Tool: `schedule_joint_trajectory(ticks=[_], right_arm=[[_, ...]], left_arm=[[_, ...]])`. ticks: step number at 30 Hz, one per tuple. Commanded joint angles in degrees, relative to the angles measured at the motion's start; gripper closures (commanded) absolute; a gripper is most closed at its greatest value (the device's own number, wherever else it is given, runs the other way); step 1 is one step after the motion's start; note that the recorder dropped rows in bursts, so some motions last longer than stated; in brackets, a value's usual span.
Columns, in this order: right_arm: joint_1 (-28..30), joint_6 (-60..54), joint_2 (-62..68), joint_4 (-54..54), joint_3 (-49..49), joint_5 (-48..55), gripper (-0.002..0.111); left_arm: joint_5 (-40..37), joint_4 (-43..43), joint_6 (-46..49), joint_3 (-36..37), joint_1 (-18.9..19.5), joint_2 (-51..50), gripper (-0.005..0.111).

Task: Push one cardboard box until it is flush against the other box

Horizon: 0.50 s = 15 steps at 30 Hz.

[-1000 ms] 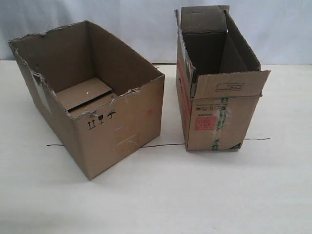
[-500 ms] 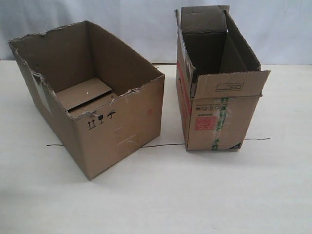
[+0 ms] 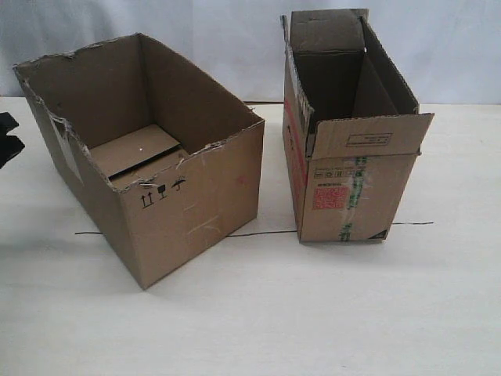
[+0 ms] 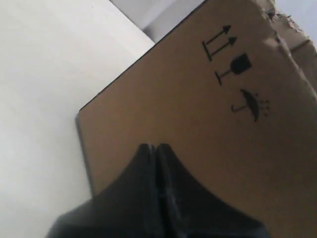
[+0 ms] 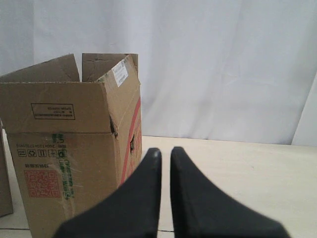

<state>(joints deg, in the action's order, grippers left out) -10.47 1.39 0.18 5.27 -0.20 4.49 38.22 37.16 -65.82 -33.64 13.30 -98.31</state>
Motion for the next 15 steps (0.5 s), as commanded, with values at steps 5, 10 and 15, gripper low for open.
schedule_joint_trajectory(ticks=[5,10,15], right_arm=[[0.4,-0.2,-0.2,-0.1,0.2,0.0,0.103],[0.4,-0.2,-0.2,-0.1,0.2,0.0,0.103],[0.4,-0.2,-0.2,-0.1,0.2,0.0,0.103]], left_arm=[[9.1,2.8,-5.2,-9.4,0.0,-10.1,0.107],[13.9,9.4,-11.0,-14.9,0.0,-15.6,0.107],[16.5,12.8,-13.9,-18.7,0.0,-19.5,0.107]])
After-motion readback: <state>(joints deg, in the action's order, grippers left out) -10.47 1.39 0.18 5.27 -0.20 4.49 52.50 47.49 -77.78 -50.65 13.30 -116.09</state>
